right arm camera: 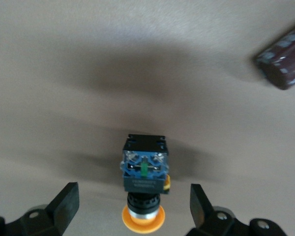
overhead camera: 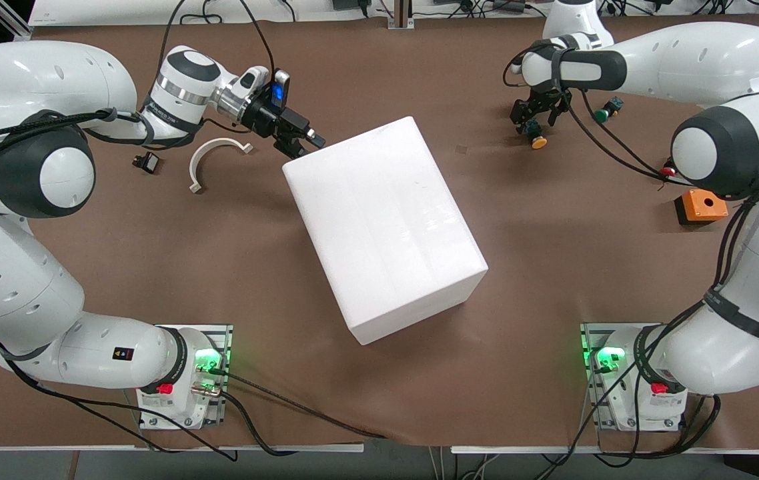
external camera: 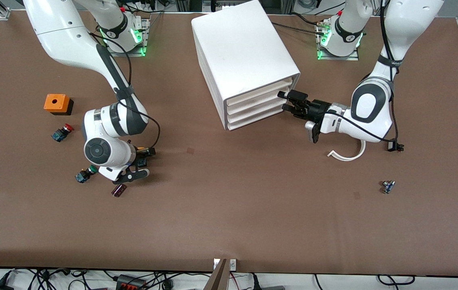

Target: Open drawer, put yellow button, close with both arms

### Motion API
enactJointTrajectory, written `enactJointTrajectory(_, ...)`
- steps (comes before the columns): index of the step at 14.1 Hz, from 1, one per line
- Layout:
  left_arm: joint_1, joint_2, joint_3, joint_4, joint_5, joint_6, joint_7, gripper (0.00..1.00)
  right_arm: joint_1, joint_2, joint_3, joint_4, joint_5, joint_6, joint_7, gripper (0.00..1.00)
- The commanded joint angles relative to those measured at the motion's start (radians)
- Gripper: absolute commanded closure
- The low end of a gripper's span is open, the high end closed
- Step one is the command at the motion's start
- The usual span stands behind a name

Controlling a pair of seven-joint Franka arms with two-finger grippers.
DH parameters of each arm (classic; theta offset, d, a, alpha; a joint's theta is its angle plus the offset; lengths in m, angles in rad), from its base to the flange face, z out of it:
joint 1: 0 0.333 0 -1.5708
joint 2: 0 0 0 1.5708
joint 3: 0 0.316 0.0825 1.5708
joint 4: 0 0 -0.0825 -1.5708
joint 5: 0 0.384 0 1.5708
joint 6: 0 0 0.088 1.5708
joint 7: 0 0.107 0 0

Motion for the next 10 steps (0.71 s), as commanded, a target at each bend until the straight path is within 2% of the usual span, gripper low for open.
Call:
enactJointTrajectory(1,0.007,-0.033,-0.028,-0.053,-0.042,-0.001,0.035,0.1,0.006,0.026,-0.004,0.013,0.008,0.015,0.011,0.0)
enactJointTrajectory(4,-0.004,-0.029,-0.03,-0.106,-0.129,0.004,0.156,0.19,0.004,0.032,-0.004,0.013,0.008,0.033,0.011,0.0)
enactJointTrajectory(5,-0.007,-0.027,-0.03,-0.114,-0.137,0.003,0.193,0.27,0.0,0.032,-0.006,0.01,0.008,0.032,0.01,0.04)
enactJointTrajectory(7,-0.005,-0.026,-0.042,-0.12,-0.137,0.003,0.201,0.51,-0.005,0.032,-0.007,0.005,0.008,0.026,0.01,0.3)
enactJointTrajectory(9,-0.005,-0.024,-0.04,-0.117,-0.137,0.003,0.201,0.81,-0.008,0.03,-0.01,0.007,0.008,0.021,-0.001,0.73)
enactJointTrajectory(10,-0.005,-0.023,-0.04,-0.117,-0.137,0.003,0.2,0.91,-0.012,0.029,-0.01,0.008,0.008,0.018,-0.002,0.85)
